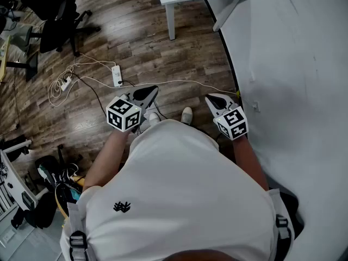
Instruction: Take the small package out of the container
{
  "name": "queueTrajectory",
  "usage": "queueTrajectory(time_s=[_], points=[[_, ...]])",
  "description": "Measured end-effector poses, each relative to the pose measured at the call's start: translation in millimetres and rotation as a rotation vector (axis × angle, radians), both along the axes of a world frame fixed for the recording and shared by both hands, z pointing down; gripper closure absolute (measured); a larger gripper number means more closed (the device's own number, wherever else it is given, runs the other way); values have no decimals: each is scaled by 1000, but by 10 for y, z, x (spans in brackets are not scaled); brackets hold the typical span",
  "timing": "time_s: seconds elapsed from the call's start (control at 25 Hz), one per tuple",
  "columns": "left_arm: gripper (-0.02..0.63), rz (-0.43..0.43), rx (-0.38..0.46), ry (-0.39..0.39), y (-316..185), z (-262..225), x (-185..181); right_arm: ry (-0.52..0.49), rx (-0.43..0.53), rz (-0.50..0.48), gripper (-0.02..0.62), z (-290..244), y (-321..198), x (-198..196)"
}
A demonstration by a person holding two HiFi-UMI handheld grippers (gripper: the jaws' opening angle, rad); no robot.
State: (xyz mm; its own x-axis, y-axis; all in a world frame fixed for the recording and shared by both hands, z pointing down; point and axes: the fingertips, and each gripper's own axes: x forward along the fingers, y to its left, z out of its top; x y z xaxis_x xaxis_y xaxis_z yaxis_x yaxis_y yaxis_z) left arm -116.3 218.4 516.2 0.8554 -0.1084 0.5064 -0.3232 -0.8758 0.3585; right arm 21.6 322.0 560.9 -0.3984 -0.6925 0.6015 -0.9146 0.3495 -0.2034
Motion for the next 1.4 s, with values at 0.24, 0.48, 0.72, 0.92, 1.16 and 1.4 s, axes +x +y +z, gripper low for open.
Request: queueTrajectory(time_s=[0.24,0.48,0.72,0.92,1.16,1.4], points=[[600,-18,56,-53,-105,-103,371,-34,19,-3,589,-2,-2,369],[600,-39,44,-49,-121,-159,476,-67,2,6,589,47,23,537],[599,-47,25,-19,-346,-114,580,-101,29,4,584,27,-282,566],[598,-18,0,25,-767,50,628,-66,43,25,584,45,-751,578],[599,31,-22,81,-1649,100,886,-30,9,40,584,25,-1628,654],[598,68,-47,134,-2210,-65,857,46,-22,26,584,-118,-2476,742]])
